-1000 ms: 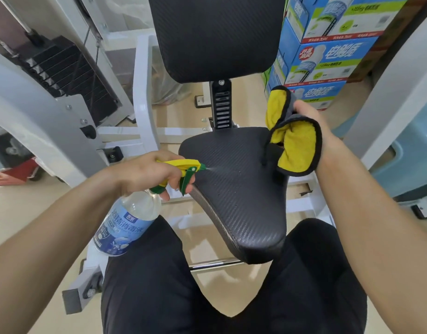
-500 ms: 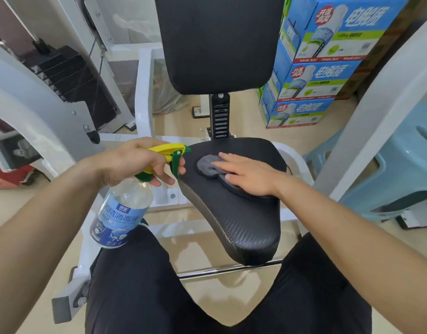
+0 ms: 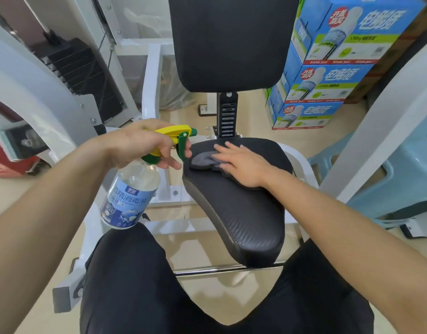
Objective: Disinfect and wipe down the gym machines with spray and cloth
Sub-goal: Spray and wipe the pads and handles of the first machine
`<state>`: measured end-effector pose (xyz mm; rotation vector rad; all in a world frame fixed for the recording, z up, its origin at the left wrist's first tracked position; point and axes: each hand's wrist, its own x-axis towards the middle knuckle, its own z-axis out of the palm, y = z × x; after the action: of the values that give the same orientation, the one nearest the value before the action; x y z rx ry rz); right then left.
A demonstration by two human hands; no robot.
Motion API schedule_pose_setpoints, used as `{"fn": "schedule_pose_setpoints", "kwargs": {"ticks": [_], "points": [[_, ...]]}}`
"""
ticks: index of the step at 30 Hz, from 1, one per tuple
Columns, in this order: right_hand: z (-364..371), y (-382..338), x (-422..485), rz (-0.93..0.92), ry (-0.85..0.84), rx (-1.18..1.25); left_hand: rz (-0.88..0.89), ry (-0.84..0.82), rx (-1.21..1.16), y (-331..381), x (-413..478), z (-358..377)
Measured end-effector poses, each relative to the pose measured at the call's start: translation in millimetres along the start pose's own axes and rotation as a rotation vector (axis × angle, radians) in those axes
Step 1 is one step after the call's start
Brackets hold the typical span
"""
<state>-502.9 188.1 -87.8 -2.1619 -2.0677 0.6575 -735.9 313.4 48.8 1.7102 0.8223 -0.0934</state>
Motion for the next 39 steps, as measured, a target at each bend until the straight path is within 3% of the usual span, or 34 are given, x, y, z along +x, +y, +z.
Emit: {"fn": "schedule_pose_setpoints", "kwargs": {"ticks": [4, 10, 13, 23, 32, 39], "points": [[0.1, 5.3, 29.6, 0.125, -0.003, -0.002, 0.009, 0.030, 0.004, -1.5, -2.0, -0.3], [6.8, -40.8, -63.0, -0.178, -0.023, 0.087, 0.005, 0.012, 0.022, -2.7, -1.6, -4.5], [7.2, -44.5, -66.6, -0.242, -0.034, 0.111, 0.006, 0.023, 0.011, -1.6, 0.2, -7.1], [4.0, -28.0, 89.3, 0.012, 0.019, 0.071, -0.028, 0.095, -0.061, -28.7, -14.4, -15.4], [17.3, -49.7, 18.6, -0.263, -0.017, 0.152, -0.073, 0.257, -0.254, -65.0, -8.8, -9.7], [9.9, -39.2, 68.0, -0.100, 0.081, 0.099, -0.099, 0.457, -0.458, -88.0, -11.6, 28.4]]}}
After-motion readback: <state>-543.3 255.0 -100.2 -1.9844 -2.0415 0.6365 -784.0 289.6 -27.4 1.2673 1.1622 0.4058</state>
